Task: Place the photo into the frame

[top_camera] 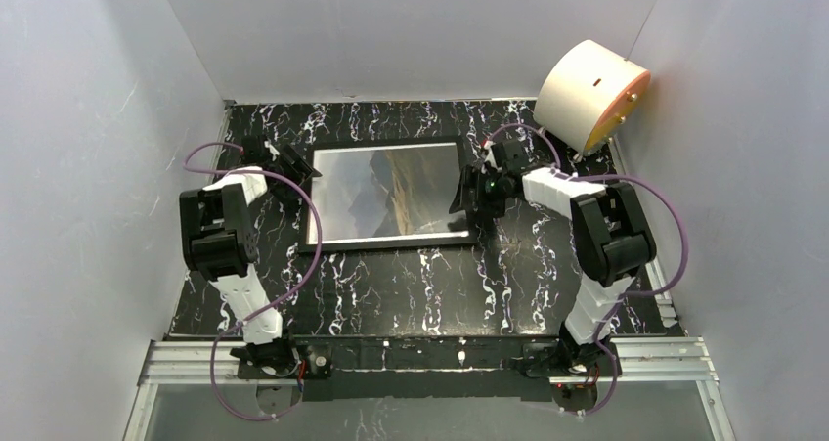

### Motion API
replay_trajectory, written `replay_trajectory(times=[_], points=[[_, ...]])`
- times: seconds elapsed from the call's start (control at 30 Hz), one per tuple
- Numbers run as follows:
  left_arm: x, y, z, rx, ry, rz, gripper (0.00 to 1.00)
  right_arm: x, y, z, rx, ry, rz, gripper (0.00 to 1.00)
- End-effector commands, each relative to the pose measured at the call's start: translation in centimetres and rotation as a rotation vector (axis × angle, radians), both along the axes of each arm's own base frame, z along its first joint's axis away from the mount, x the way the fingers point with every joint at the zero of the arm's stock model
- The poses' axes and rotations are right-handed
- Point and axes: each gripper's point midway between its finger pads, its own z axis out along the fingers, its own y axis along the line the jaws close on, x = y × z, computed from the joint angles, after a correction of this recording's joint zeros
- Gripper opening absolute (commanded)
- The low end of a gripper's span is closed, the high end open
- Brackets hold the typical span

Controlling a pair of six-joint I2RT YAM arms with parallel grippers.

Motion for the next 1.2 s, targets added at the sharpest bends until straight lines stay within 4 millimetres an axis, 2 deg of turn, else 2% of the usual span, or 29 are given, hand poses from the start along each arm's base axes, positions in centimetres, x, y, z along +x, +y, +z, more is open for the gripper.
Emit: replay_trajectory(times=[0.0, 0.13, 0.27, 0.37, 0.43, 0.63, 0.73, 0.87, 0.97, 1.0, 1.17], points=[[-3.4, -6.4, -1.8, -0.117, 0.135, -0.159, 0.73, -5.0, 6.0, 5.1, 0.214, -0.003, 0.14, 0.84], [-3.2, -7.5, -1.8, -0.112, 0.13, -0.2, 0.73, -7.8, 6.6, 5.2, 0.212, 0.007, 0.15, 0.84], [-2.7, -7.2, -1.2, -0.084, 0.118, -0.213, 0.73, -10.0, 7.0, 5.5, 0.209, 0.006, 0.149, 0.84], [-2.5, -6.4, -0.6, -0.024, 0.122, -0.218, 0.73, -10.6, 6.2, 6.1, 0.192, -0.012, 0.115, 0.84], [-2.5, -5.7, 0.1, 0.019, 0.12, -0.218, 0.73, -10.0, 5.1, 6.5, 0.141, -0.04, 0.052, 0.85], [-2.8, -3.5, 3.1, 0.159, 0.11, -0.199, 0.75, -4.9, 1.9, 9.7, -0.011, -0.224, -0.171, 0.88], [-3.4, -2.5, 4.7, 0.214, 0.102, -0.179, 0.76, -1.7, 1.7, 11.4, -0.034, -0.288, -0.209, 0.89], [-5.1, -0.6, 5.9, 0.311, 0.133, -0.132, 0.79, 2.3, 2.4, 11.6, -0.064, -0.304, -0.193, 0.89], [-7.2, 0.1, 7.0, 0.347, 0.16, -0.12, 0.79, 5.4, 3.2, 12.0, -0.049, -0.325, -0.17, 0.89], [-8.1, 0.1, 7.3, 0.348, 0.173, -0.118, 0.79, 6.5, 3.5, 11.3, -0.051, -0.32, -0.159, 0.89], [-14.3, -0.5, 7.5, 0.293, 0.276, -0.082, 0.79, 11.5, 4.4, 10.1, -0.065, -0.314, -0.127, 0.88]])
